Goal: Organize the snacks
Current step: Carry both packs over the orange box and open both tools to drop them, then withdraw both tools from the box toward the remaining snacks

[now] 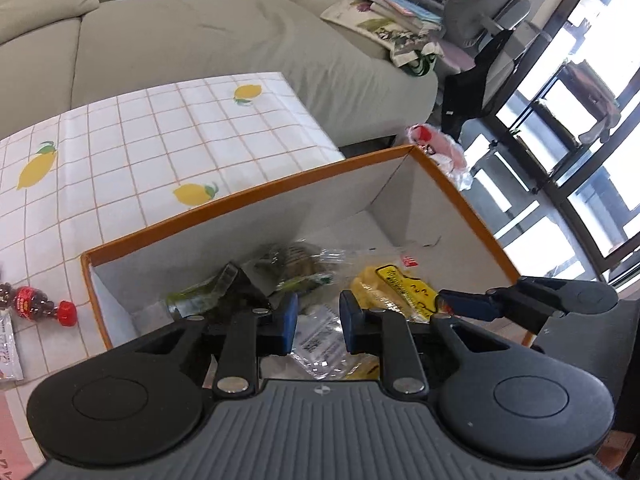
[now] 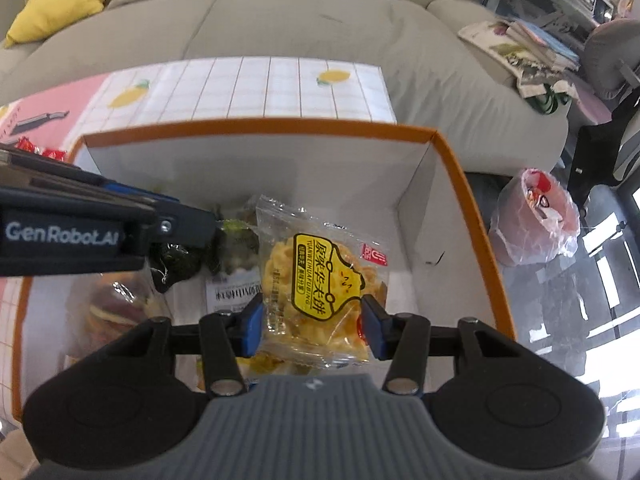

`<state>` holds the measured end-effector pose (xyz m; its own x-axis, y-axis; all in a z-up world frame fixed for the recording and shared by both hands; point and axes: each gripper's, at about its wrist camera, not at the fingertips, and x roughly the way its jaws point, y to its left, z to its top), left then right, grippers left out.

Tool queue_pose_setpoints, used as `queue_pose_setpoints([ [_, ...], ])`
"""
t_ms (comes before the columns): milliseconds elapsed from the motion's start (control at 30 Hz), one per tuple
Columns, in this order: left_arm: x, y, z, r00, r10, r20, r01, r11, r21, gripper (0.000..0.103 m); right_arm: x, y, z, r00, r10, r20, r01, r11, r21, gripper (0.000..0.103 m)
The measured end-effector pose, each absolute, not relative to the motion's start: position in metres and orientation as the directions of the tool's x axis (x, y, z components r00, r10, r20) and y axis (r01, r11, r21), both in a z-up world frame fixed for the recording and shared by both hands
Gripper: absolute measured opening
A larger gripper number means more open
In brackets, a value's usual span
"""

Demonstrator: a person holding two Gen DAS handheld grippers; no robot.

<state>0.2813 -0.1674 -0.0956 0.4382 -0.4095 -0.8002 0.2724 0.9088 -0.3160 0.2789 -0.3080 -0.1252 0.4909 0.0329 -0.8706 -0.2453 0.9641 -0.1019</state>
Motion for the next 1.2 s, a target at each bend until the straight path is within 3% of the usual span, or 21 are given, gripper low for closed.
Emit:
queue_pose_setpoints([
  [133, 0.284, -0.165, -0.096, 0.443, -0.371, -0.816, 0.260, 0.924, -0.279, 0.025, 0.282, -0.309, -0.131, 0.476, 0.028, -0.879, -0.244, 0.965, -0.101, 0.049],
  [433, 0.276, -0.167, -0.087, 0.491, -0.329, -0.806, 0.264, 0.939, -0.223, 0.038, 0.292, -0.309, -0.145, 0.394, -0.007, -0.919, -0.218, 0.971, -0.101, 0.051],
  [533, 0.268, -0.171, -0.081, 0.534, -0.294, -0.793, 0.267, 0.948, -0.172, 0.040, 0.290, -0.308, -0.142, 0.402, -0.021, -0.915, -0.212, 0.970, -0.115, 0.060],
  [600, 0.263, -0.172, -0.076, 0.560, -0.280, -0.780, 0.272, 0.951, -0.147, 0.040, 0.288, -0.306, -0.138, 0.414, -0.033, -0.910, -0.214, 0.968, -0.132, 0.071],
  [933, 0.240, -0.162, -0.045, 0.648, -0.254, -0.718, 0.281, 0.956, -0.085, 0.040, 0.269, -0.299, -0.114, 0.479, -0.101, -0.872, -0.220, 0.948, -0.231, 0.079],
  [1200, 0.211, -0.120, -0.019, 0.659, -0.323, -0.680, 0.270, 0.945, -0.186, 0.041, 0.239, -0.296, -0.080, 0.537, -0.082, -0.840, -0.137, 0.973, -0.183, 0.079],
])
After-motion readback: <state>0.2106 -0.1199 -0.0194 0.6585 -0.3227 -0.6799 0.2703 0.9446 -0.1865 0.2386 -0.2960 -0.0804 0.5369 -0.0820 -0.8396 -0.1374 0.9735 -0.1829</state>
